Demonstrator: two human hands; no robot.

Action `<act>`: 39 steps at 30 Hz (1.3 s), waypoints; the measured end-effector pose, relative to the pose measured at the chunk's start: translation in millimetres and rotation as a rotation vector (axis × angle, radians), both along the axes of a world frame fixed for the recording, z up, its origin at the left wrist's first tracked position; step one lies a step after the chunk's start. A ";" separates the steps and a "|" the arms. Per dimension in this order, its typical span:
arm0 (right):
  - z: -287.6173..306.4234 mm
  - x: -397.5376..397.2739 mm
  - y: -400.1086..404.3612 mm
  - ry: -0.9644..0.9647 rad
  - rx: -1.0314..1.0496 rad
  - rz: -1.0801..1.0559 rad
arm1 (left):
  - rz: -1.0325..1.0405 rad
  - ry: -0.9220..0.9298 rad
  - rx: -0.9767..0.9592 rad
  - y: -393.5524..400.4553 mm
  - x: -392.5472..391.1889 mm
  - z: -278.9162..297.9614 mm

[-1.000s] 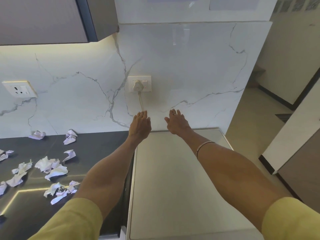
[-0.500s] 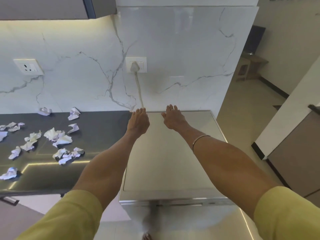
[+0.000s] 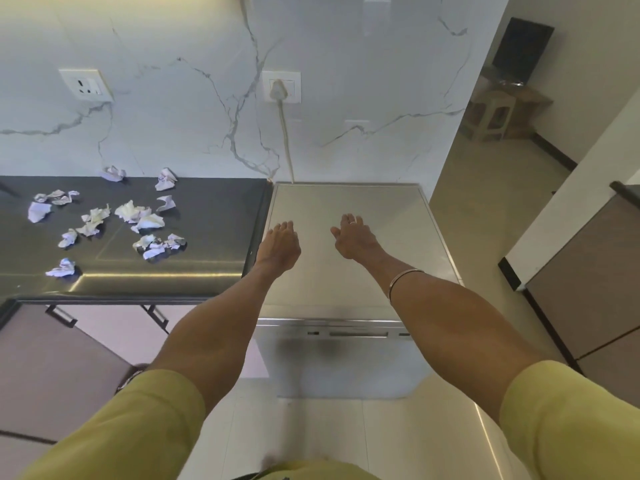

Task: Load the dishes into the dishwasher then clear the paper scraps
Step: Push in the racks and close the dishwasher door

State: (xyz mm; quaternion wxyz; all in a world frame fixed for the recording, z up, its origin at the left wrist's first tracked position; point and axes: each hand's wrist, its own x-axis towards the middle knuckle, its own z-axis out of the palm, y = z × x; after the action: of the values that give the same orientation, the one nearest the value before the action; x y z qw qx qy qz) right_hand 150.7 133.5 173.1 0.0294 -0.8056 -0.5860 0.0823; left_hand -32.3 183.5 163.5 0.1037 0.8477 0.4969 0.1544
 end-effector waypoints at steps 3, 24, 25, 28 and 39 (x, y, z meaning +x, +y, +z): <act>-9.8 -9.9 -19.6 -0.008 -0.007 -0.020 | -0.012 0.012 -0.005 -21.5 -12.0 -9.6; -55.0 -98.2 -173.3 0.013 -0.053 -0.110 | -0.112 0.053 -0.170 -131.1 -121.5 -57.9; -56.3 -99.6 -175.7 0.009 -0.060 -0.109 | -0.104 0.051 -0.177 -135.0 -123.1 -61.5; -62.9 -103.8 -178.1 0.033 -0.096 -0.085 | -0.113 0.078 -0.167 -139.8 -126.0 -75.9; -136.0 -101.8 -171.4 0.088 0.015 0.025 | -0.091 0.228 -0.201 -126.5 -136.1 -143.2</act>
State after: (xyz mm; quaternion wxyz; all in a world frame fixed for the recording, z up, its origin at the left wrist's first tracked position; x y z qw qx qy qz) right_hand 48.9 -37.9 37.1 0.0602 -0.7935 -0.5948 0.1136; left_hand -168.4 57.0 20.3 0.1376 0.8668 0.4793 0.0017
